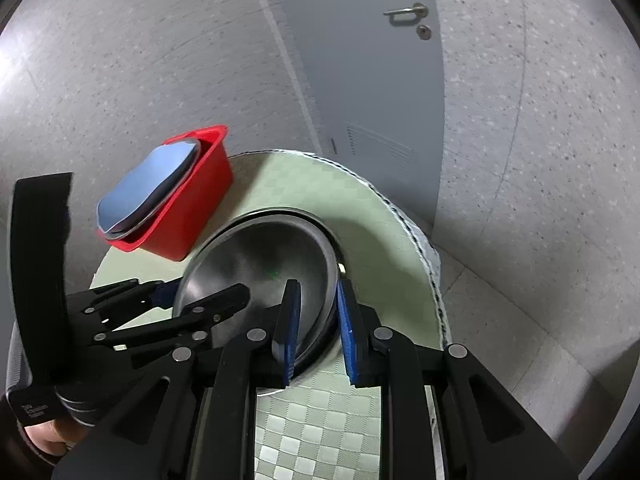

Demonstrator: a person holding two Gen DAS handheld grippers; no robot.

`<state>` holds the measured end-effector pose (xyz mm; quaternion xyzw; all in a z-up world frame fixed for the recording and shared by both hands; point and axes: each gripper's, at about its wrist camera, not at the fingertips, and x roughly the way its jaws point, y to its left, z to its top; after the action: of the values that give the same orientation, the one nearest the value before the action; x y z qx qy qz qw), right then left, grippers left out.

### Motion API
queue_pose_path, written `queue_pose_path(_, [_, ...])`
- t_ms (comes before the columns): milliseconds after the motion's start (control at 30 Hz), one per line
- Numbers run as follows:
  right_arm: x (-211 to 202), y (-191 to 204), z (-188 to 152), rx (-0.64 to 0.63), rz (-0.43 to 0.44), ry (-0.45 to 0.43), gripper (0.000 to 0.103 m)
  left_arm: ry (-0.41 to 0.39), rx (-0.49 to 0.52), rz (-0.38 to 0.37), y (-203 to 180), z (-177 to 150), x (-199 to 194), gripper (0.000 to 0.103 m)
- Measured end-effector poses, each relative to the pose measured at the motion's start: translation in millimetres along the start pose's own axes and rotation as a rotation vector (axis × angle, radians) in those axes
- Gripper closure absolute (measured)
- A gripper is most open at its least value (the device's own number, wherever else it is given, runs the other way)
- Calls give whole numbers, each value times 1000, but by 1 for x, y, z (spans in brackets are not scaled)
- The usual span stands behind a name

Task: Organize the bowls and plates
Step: 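Lower the held bowl into the other steel bowl and open both grippers, then move both grippers to the stacked steel bowls on the table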

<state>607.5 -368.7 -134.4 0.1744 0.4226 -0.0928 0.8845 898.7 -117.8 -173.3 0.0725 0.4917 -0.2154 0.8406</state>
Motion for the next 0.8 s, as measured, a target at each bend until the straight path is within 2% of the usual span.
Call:
queue_pose_path(167, [5,-8,-7,35,-4,11,82,-10,8,-2,0,-6,-5,60])
queue_pose_path(333, [6,-14,-13,61,20,19,76,-26,23,7,-7,-9,-14,49])
queue_pose_path(400, [4,-15,-14,68,29,16,74,-45,33,47,-11,-11,-19,46])
queue_pose_path(500, [0,-15,-15,69,30,8,72,-61,42,29,-15,-18,-29,41])
queue_pose_path(567, [-3,-15,-16,73,37,4,72,-73,34,38,-14,-22,-34,32])
queue_pose_path(800, [-22,-9,-20,72,48,-32,64,-140,-2,81,-6,-49,-70,14])
